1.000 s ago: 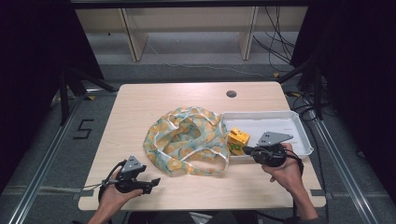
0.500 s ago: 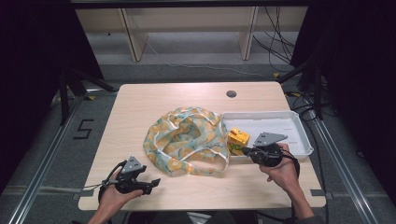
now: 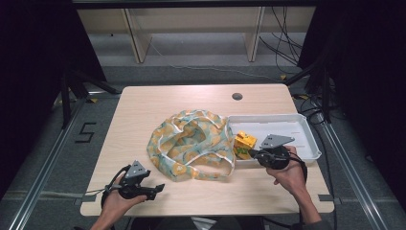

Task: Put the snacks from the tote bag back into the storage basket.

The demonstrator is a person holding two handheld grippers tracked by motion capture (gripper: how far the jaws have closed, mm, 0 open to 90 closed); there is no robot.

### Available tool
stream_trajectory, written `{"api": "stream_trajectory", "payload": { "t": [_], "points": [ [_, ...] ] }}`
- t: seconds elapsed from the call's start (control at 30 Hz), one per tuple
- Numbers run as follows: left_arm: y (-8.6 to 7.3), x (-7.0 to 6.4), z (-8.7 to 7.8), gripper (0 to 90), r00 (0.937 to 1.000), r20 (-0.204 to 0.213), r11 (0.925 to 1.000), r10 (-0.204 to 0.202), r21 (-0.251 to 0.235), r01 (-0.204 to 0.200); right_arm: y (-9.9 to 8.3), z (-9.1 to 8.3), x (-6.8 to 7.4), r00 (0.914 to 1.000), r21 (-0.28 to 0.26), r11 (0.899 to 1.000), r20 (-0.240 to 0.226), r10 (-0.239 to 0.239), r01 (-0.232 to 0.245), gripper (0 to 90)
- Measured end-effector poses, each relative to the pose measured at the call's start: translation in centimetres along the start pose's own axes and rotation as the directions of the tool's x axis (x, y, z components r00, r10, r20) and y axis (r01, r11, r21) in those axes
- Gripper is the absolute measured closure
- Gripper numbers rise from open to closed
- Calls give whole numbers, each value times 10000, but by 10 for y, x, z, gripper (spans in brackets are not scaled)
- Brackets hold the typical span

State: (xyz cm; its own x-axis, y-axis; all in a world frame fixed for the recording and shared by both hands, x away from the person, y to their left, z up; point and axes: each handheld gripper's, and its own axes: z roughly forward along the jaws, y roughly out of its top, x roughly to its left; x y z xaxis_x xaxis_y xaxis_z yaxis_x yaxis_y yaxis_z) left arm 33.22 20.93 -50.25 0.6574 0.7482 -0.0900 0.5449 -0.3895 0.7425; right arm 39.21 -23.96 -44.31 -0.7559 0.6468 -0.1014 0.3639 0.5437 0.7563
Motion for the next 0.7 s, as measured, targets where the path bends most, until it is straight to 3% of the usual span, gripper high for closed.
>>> {"api": "stream_trajectory", "payload": {
  "t": [0.2,0.27,0.33,0.47,0.67,0.7],
  "points": [
    [0,2,-2,219,9989,12,9987,461,234,-461,-1,1,-4,9999,16,10000,135,7,-7,900],
    [0,1,-1,219,10000,28,9999,93,108,-94,-2,0,-5,9998,69,10000,168,58,-60,900],
    [0,2,-2,219,9997,17,9994,248,232,-249,-2,0,-6,9997,78,9998,197,171,-172,900],
    [0,2,-2,219,9997,17,9994,244,234,-244,-2,0,-10,9994,18,10000,343,46,-47,900],
    [0,2,-2,219,9997,13,9994,251,251,-251,-4,-2,-13,9990,98,9995,358,284,-288,900],
    [0,2,-2,219,9997,6,9994,245,238,-245,-4,-2,-15,9983,-23,9999,553,167,-166,900]
  ]
}}
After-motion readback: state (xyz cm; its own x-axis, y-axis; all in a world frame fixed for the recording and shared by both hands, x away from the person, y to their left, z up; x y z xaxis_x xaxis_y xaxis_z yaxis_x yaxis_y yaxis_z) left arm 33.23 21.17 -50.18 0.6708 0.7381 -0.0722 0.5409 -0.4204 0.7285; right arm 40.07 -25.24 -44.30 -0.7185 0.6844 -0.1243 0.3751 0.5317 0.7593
